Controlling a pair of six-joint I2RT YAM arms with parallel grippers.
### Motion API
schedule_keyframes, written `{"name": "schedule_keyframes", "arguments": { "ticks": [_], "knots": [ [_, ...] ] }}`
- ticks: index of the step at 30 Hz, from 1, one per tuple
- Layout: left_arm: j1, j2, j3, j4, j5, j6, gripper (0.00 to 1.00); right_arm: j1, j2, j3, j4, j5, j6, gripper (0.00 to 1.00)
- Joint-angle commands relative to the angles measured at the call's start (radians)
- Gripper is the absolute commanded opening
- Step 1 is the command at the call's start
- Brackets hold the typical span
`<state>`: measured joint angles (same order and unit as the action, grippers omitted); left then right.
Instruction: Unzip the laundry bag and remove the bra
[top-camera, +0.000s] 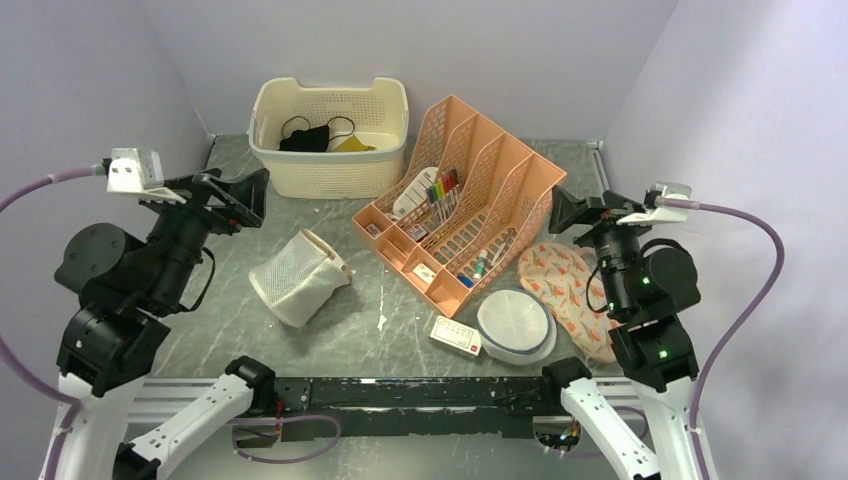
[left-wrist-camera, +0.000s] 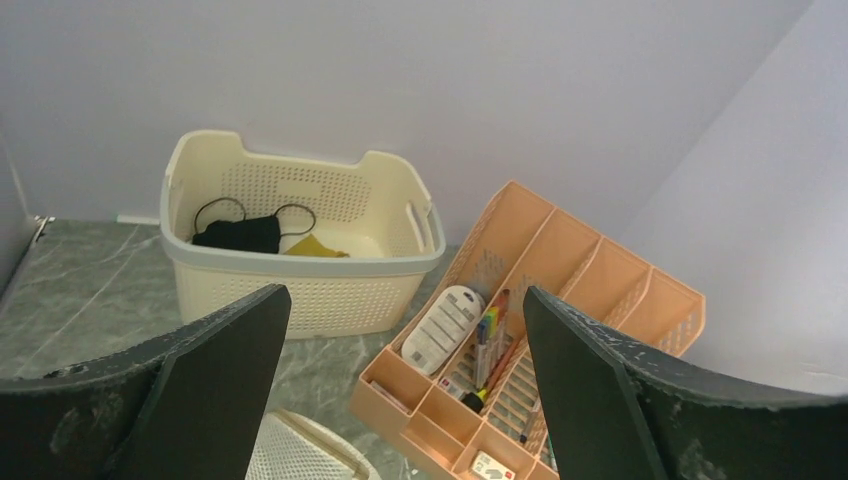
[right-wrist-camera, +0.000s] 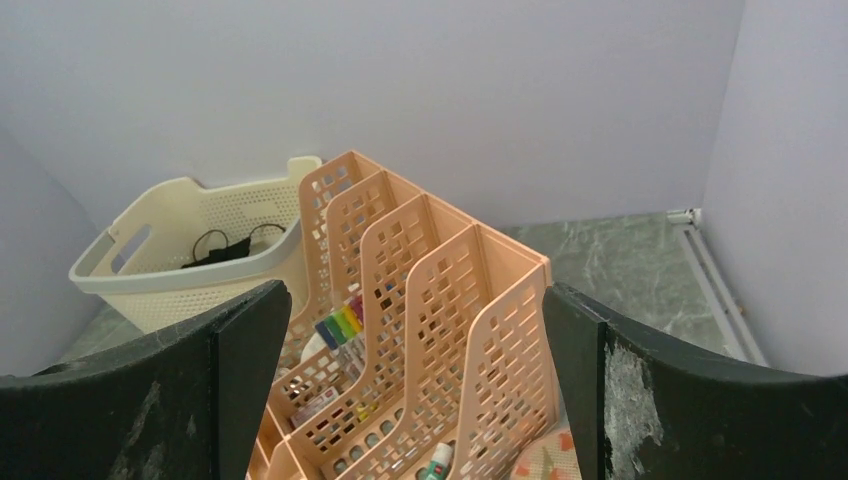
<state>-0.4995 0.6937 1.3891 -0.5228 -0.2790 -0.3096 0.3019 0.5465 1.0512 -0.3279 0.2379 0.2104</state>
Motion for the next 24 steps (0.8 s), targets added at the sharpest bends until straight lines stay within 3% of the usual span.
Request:
{"name": "schedule_keyframes", "arguments": {
  "ticks": [1,7,12,18,24],
  "knots": [
    [0.071,0.022,-0.042,0.007,0.057,-0.035,0.98,-0.008,0.034,-0.031,0.049,-0.027,0.067,1.0],
    [0.183,0.06,-0.093,-0.016,0.137,-0.071,0.97,-0.013,0.086,-0.065,0.079,-0.038,0.185,1.0],
    [0.266,0.098,-0.136,-0.029,0.215,-0.093,0.96,-0.02,0.165,-0.037,-0.005,-0.028,0.313,1.0],
    [0.333,0.137,-0.197,-0.071,0.298,-0.122,0.96,-0.029,0.233,-0.088,0.063,-0.29,0.248,1.0],
    [0.367,0.19,-0.265,-0.133,0.38,-0.163,0.95,-0.034,0.235,-0.188,0.119,-0.398,0.303,1.0]
  ]
}}
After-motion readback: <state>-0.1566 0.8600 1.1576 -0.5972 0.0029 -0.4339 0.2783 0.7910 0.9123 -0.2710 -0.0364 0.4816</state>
